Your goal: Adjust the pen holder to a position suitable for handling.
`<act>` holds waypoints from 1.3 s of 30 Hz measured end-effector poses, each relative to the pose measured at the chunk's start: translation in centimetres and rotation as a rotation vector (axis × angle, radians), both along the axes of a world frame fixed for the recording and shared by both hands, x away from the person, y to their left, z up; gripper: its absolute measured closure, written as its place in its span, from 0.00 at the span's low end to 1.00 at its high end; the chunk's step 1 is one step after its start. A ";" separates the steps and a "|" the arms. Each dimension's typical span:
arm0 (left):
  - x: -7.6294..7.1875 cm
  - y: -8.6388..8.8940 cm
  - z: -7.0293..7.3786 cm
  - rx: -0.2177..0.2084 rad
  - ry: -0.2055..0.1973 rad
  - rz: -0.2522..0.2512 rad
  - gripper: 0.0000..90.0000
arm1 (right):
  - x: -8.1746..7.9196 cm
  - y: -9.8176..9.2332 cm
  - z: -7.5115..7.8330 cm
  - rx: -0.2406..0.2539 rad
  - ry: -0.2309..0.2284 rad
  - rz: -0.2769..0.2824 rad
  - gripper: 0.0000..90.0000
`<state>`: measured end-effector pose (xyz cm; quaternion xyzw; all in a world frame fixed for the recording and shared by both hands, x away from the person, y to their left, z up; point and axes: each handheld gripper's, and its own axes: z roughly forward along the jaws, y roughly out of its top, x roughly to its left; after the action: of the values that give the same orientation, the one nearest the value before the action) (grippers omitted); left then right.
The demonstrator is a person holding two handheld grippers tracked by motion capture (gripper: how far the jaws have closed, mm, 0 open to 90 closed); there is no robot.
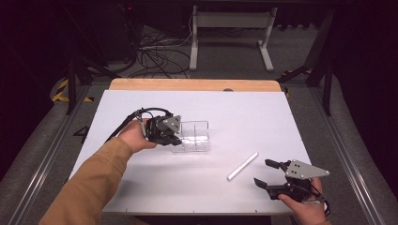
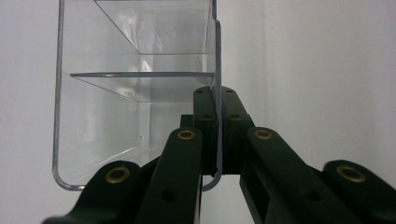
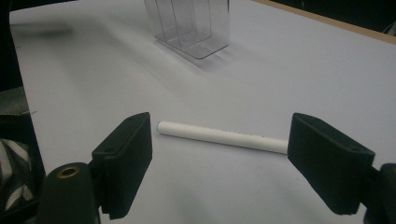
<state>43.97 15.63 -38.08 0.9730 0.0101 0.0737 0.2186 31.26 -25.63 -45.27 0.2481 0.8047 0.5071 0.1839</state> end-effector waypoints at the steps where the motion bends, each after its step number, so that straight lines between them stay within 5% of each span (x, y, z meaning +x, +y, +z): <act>1: 0.0 -0.1 -0.1 0.001 0.005 -0.005 0.98 | 0.0 0.0 0.0 0.001 0.000 0.000 0.26; 14: 0.6 -0.7 -0.7 -0.015 0.009 -0.044 0.97 | 0.0 -0.1 -0.1 0.001 0.006 -0.006 0.25; 22: 0.5 -0.5 -0.4 -0.031 -0.020 -0.016 0.89 | -0.1 -0.1 -0.1 0.002 0.009 -0.006 0.25; 24: 0.4 -0.2 0.0 -0.064 -0.033 0.010 0.77 | -0.1 -0.1 -0.1 0.002 0.010 -0.005 0.25; 32: -1.7 1.9 2.0 -0.246 -0.056 0.058 0.74 | -0.1 0.0 -0.1 0.000 0.006 -0.003 0.25; 36: -3.6 3.0 1.6 -0.357 -0.044 0.080 0.81 | -0.2 0.0 0.0 0.004 0.003 -0.003 0.25; 39: -5.3 3.5 1.2 -0.441 -0.057 0.113 0.75 | -0.1 0.1 0.0 0.000 0.000 -0.005 0.25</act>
<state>38.69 19.16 -36.88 0.8971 0.0744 0.1092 0.4216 31.11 -25.58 -45.30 0.2502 0.8039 0.5067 0.1854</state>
